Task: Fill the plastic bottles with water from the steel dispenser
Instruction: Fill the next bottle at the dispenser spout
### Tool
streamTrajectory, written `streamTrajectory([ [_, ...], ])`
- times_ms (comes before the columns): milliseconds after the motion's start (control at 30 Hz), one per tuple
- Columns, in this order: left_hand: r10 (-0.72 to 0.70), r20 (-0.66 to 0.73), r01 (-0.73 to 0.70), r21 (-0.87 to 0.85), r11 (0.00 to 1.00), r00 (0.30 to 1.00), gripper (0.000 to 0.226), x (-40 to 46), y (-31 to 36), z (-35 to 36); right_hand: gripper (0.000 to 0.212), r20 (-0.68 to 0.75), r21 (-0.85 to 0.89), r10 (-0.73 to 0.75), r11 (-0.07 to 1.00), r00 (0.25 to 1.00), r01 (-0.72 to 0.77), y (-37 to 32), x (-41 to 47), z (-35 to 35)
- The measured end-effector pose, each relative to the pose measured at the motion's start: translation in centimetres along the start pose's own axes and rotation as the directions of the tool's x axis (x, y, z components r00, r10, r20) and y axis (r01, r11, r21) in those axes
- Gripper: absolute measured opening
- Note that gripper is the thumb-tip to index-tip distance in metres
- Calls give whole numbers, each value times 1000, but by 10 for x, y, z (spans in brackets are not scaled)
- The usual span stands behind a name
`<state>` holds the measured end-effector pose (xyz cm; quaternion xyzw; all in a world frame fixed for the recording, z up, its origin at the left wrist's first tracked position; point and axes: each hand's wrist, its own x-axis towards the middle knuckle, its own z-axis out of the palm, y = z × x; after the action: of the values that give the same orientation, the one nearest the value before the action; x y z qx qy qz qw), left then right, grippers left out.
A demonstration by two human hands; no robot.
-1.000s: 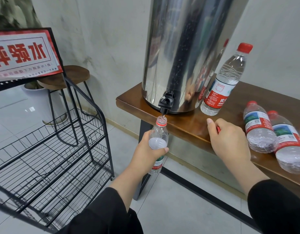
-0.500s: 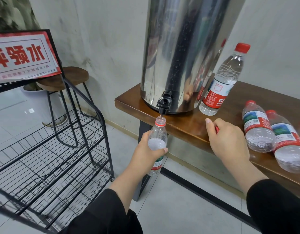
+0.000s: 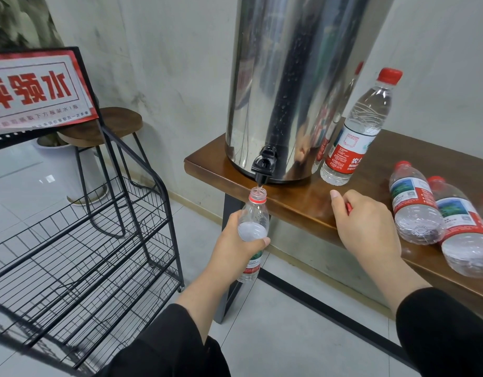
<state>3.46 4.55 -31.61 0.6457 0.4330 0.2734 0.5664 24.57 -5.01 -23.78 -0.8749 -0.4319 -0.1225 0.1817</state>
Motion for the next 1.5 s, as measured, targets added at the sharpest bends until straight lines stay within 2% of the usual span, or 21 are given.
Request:
streamTrajectory([
  [1500, -9, 8, 8, 71, 997, 1000, 77, 1, 7, -3, 38, 16, -13, -2, 1000, 1000, 3, 1, 0, 0],
])
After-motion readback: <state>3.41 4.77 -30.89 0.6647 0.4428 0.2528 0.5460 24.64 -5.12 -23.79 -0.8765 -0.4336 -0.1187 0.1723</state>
